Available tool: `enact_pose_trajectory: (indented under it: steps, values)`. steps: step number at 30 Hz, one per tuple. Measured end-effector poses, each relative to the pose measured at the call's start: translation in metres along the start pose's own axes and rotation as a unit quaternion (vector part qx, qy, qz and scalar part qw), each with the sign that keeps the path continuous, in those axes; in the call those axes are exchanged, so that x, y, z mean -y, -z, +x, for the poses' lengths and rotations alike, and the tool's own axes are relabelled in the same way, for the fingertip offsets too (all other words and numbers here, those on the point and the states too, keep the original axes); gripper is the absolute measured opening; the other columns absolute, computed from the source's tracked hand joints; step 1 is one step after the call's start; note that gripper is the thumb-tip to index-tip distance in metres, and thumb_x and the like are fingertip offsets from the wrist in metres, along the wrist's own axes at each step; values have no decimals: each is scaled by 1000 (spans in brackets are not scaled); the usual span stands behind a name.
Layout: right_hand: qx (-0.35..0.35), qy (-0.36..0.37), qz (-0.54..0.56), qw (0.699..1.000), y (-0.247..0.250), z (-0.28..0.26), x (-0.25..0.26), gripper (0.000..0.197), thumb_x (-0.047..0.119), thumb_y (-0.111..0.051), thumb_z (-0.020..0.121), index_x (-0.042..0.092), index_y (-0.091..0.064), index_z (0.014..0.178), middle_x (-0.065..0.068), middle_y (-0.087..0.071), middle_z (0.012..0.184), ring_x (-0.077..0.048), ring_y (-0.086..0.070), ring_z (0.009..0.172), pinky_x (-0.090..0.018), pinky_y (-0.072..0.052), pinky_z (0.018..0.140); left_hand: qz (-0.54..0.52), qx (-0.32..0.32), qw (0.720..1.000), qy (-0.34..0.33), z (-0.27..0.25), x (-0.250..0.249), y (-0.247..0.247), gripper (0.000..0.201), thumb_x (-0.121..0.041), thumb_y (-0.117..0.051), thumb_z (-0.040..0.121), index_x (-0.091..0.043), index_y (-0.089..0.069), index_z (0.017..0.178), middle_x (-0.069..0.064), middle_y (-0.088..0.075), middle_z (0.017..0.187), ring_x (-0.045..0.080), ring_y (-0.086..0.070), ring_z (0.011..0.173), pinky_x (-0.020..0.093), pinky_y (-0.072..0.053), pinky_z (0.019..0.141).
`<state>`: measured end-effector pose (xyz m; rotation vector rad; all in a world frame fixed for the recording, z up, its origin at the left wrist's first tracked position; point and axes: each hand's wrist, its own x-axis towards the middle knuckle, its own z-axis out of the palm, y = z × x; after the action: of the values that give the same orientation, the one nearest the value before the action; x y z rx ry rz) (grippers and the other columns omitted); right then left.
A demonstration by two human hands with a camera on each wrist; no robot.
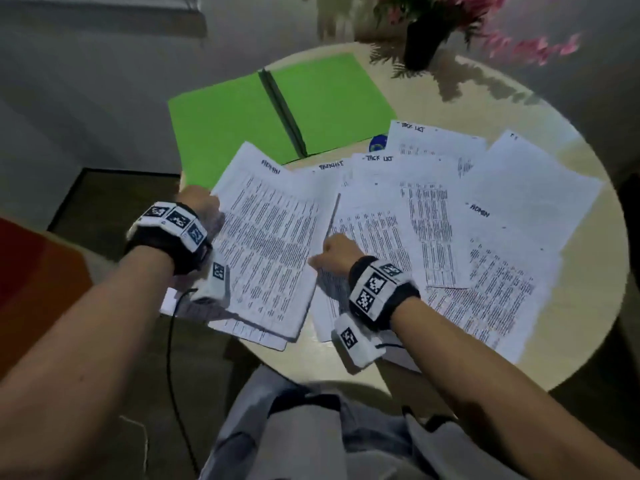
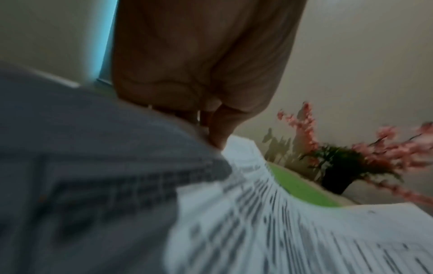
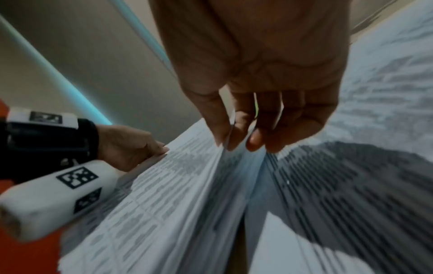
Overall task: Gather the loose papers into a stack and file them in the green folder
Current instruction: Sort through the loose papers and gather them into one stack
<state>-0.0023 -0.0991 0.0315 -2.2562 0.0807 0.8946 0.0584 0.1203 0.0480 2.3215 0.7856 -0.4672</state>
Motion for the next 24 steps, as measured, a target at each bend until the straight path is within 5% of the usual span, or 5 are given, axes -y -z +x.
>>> enact_pose_trajectory:
  steps: [3, 6, 15, 21, 24]
  values:
    - [18, -42, -48, 998, -23, 1, 0, 20, 18, -56, 89, -1, -57, 93, -14, -59, 84, -27, -59, 82, -28, -46, 56, 105, 33, 994, 28, 8, 30, -8, 42, -15, -54, 88, 3, -50, 126, 25, -50, 135, 38, -49, 123, 38, -41, 101]
    - [1, -68, -55, 996, -40, 2, 3, 58, 21, -48, 93, -5, -23, 139, -19, -53, 128, -32, -56, 113, -34, -49, 83, 134, 34, 990, 31, 1, 38, -26, 66, -31, -56, 86, -1, -29, 139, 23, -31, 145, 41, -35, 132, 44, -34, 108]
    - [-85, -49, 21, 995, 4, 14, -17, 41, 37, -44, 92, 5, -43, 117, -14, -54, 113, -23, -50, 94, -36, -44, 83, 161, -31, 986, 21, -21, 18, -55, 77, -20, -57, 86, -2, -12, 145, 17, -11, 152, 36, -13, 140, 51, -23, 111]
    - [-274, -232, 22, 933, 52, 9, -64, 77, 27, -61, 83, 2, -18, 142, -20, -22, 150, -37, -23, 137, -53, -26, 109, 171, 68, 975, -124, -58, -18, -92, 99, -55, -56, 80, -14, 1, 149, 18, 1, 158, 38, -4, 145, 53, -17, 115]
    - [-220, -206, 67, 951, 48, 11, -76, 64, 12, -58, 84, 2, -26, 138, -22, -47, 134, -37, -49, 121, -49, -40, 103, 204, 101, 966, -123, -71, -25, -122, 106, -47, -63, 72, -18, 5, 149, 18, -4, 154, 40, -7, 142, 53, -25, 109]
